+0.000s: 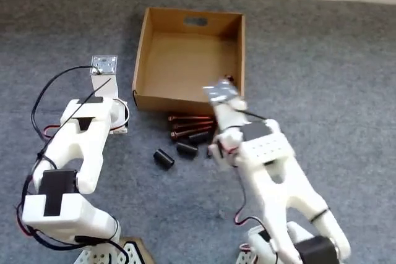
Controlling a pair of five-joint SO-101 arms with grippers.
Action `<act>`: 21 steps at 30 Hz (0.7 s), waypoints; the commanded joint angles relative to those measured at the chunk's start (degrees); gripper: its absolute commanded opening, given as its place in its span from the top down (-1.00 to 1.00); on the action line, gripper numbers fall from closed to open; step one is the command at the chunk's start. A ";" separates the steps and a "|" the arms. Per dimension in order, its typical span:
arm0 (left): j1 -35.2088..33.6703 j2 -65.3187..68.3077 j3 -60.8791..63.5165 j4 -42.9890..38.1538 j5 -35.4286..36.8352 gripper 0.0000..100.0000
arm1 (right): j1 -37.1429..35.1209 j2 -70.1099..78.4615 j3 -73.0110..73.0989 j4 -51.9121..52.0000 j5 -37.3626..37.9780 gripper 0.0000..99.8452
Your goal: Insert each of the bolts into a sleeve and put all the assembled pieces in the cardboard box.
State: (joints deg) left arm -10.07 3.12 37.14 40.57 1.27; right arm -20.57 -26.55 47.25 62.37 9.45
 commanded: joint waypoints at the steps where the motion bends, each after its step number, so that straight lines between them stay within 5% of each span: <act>1: 0.31 -0.13 -1.80 -0.62 -0.35 0.98 | 9.45 -3.47 2.77 1.45 -0.53 0.99; 7: 0.31 -0.13 -1.71 -0.62 -0.35 0.98 | 17.45 0.57 9.36 -2.86 5.27 0.98; 14: 0.31 -0.13 -1.71 -0.62 -0.35 0.98 | 17.54 3.56 9.89 -2.86 7.03 0.67; 21: 0.31 -0.13 -1.71 -0.62 -0.35 0.98 | 17.36 3.65 9.36 -4.35 7.21 0.65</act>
State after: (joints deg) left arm -10.07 3.12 37.14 40.57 1.27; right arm -3.69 -23.03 57.36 59.47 15.78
